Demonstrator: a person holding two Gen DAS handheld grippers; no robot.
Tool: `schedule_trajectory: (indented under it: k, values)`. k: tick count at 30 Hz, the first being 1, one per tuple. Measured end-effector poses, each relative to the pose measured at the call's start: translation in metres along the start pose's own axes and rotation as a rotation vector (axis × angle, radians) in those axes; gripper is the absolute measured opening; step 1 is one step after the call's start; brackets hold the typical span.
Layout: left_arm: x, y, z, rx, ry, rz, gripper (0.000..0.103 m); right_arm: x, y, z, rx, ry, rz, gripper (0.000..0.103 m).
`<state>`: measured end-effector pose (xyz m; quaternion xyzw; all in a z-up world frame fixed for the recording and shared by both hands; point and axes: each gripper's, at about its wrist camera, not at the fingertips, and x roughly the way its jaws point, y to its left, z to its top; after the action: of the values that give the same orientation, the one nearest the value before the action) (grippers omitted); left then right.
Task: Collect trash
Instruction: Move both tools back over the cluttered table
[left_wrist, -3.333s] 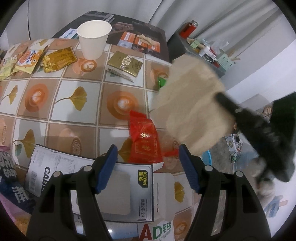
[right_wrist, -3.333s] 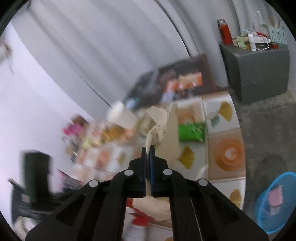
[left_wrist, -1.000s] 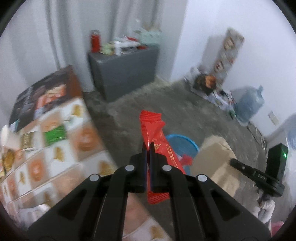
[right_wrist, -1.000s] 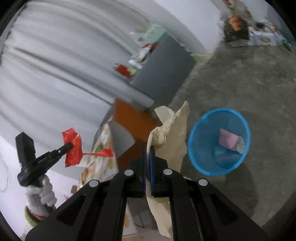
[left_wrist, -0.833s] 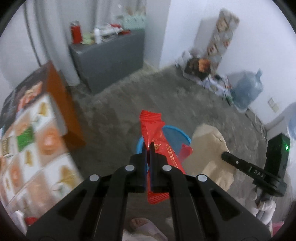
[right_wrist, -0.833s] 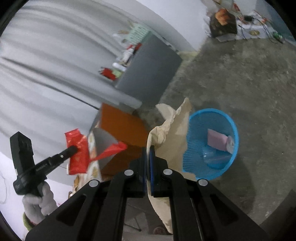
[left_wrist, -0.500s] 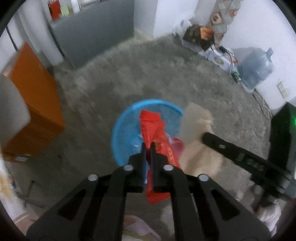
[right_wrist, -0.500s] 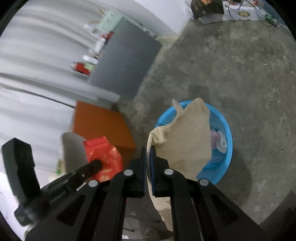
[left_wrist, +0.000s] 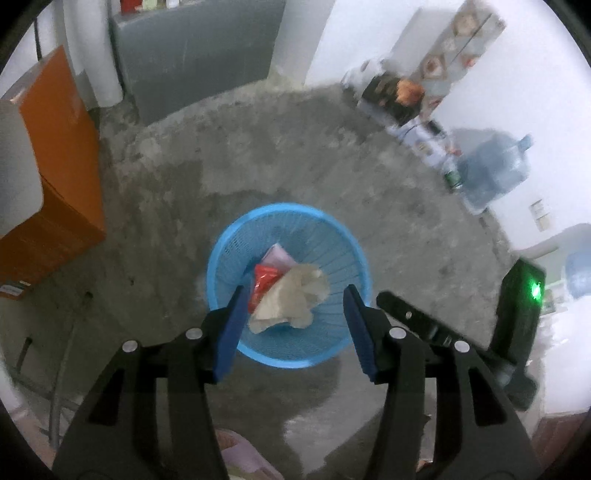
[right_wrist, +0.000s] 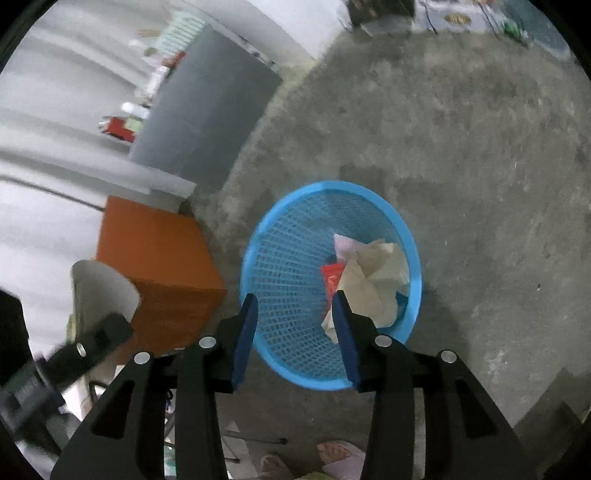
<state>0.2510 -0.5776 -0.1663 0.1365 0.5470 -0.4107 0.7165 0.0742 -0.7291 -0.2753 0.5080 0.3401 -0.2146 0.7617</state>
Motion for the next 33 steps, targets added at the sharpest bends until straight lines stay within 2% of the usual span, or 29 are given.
schedule_trajectory:
  k: [4, 6, 8, 11, 12, 15, 16, 21, 26, 30, 31, 33]
  values:
    - [-0.080, -0.017, -0.021, 0.044, -0.116, -0.063, 0.060, -0.069, 0.025, -0.037, -0.116, -0.120, 0.029, 0.056]
    - [-0.119, -0.026, -0.036, 0.075, -0.184, -0.096, 0.065, -0.101, 0.037, -0.054, -0.178, -0.173, 0.021, 0.060]
    - [-0.167, -0.035, -0.060, 0.092, -0.272, -0.135, 0.070, -0.133, 0.050, -0.072, -0.235, -0.229, 0.010, 0.066]
    - [-0.223, -0.045, -0.096, 0.108, -0.364, -0.179, 0.080, -0.180, 0.069, -0.101, -0.307, -0.325, -0.008, 0.077]
    - [-0.239, -0.047, -0.109, 0.111, -0.398, -0.189, 0.084, -0.195, 0.076, -0.112, -0.331, -0.356, -0.012, 0.084]
    - [-0.283, -0.048, -0.154, 0.116, -0.480, -0.198, 0.085, -0.225, 0.092, -0.142, -0.392, -0.428, -0.047, 0.097]
    - [-0.294, -0.047, -0.171, 0.120, -0.496, -0.196, 0.086, -0.234, 0.099, -0.156, -0.418, -0.453, -0.066, 0.097]
    - [-0.333, -0.019, -0.241, 0.110, -0.551, -0.133, 0.088, -0.250, 0.122, -0.193, -0.472, -0.428, -0.041, 0.097]
    - [-0.360, 0.038, -0.310, 0.042, -0.609, -0.002, 0.088, -0.258, 0.151, -0.220, -0.534, -0.377, 0.029, 0.097]
    - [-0.370, 0.079, -0.361, -0.014, -0.649, 0.163, 0.088, -0.259, 0.177, -0.238, -0.586, -0.311, 0.120, 0.097]
    - [-0.369, 0.087, -0.372, -0.024, -0.645, 0.219, 0.088, -0.258, 0.182, -0.241, -0.594, -0.294, 0.136, 0.097]
    - [-0.368, 0.099, -0.389, -0.033, -0.633, 0.280, 0.088, -0.255, 0.196, -0.249, -0.614, -0.254, 0.168, 0.097]
